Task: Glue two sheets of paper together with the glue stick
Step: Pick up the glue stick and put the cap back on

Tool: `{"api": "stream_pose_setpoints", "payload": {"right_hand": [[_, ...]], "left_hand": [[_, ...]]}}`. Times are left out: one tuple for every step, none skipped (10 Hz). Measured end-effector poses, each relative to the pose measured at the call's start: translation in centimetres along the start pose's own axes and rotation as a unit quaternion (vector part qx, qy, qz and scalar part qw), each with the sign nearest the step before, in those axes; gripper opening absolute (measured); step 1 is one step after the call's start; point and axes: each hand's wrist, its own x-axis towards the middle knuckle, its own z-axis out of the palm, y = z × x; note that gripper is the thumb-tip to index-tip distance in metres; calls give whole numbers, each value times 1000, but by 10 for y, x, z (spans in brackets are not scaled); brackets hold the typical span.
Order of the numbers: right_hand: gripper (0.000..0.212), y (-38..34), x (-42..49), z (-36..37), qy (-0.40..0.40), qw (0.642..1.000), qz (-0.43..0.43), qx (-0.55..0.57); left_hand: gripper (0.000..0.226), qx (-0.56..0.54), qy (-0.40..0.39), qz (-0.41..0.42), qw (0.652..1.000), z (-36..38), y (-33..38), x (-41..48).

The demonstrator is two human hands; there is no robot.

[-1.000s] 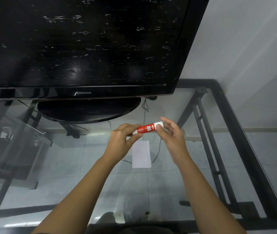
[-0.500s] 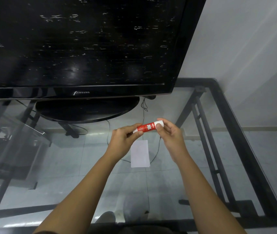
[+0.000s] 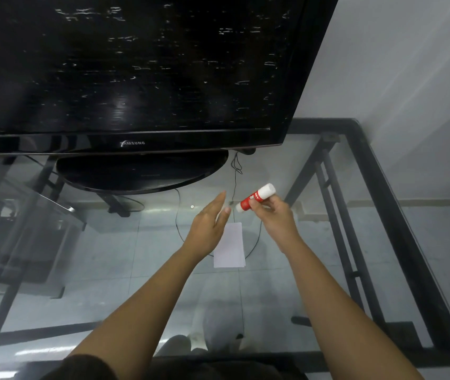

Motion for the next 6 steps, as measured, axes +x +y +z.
{"api": "stream_pose_setpoints", "payload": {"right_hand": [[25,11,16,-5,42,993,-21,-111],[22,20,23,-8,54,987,-18,-150],[23,32,29,-10,69,978,-23,-194],[25,35,33,-9,74,976,-26,-202],[25,34,35,-7,67,973,-33,-218],[29,37,37,-7,64,972,-30,-224]], "left_hand": [[52,88,-10,-48,995,6,-35,-4],[53,168,-28,-76,982,10,-56,-10],[55,273,-64,-103,954,16,-74,-18],[56,301,-82,-116,943,19,-79,-18],[56,312,-82,-118,939,22,-78,-19],[56,317,-72,-115,939,24,-80,-18]]}}
